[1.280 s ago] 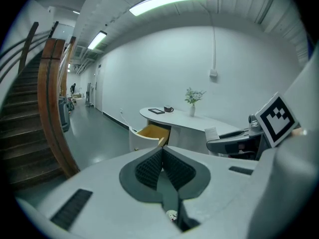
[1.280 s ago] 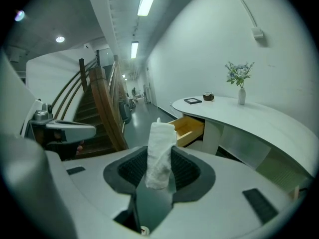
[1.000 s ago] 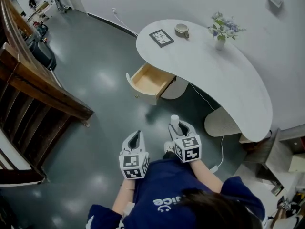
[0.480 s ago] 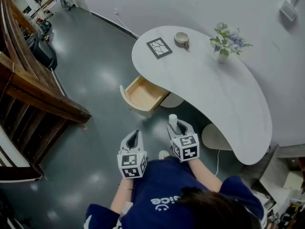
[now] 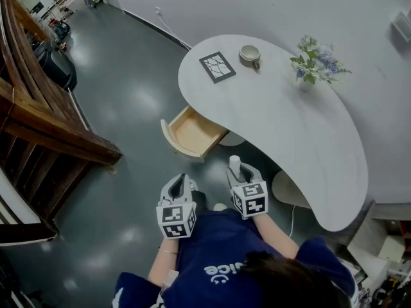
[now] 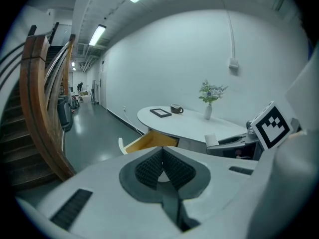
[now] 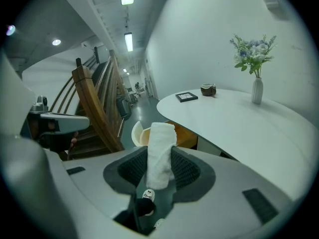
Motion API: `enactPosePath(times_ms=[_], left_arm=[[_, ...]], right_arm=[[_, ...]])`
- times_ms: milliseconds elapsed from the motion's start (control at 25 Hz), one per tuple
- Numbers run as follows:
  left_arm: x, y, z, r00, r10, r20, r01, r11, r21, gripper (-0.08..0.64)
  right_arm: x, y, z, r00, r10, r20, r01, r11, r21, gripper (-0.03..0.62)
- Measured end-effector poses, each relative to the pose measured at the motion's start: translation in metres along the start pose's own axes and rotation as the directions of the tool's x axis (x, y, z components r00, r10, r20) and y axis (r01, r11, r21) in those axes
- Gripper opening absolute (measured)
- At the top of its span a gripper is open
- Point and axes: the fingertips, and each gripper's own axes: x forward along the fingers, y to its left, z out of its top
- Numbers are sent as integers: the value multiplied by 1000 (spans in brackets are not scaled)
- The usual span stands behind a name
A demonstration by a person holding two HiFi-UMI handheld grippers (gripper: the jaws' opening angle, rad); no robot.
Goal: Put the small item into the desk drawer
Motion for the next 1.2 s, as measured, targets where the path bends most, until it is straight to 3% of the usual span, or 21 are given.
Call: enactPosePath(times_ms=[560,1200], left_arm=[[73,66,43,994,-108,-30,108,994,8,3],[131,124,71,962,-262,-74,267,961,75,3]], right_arm=[[56,10,50,995,-102,-12,102,995,22,153],[119,26,78,973,-225,-48,228,969,91,153]])
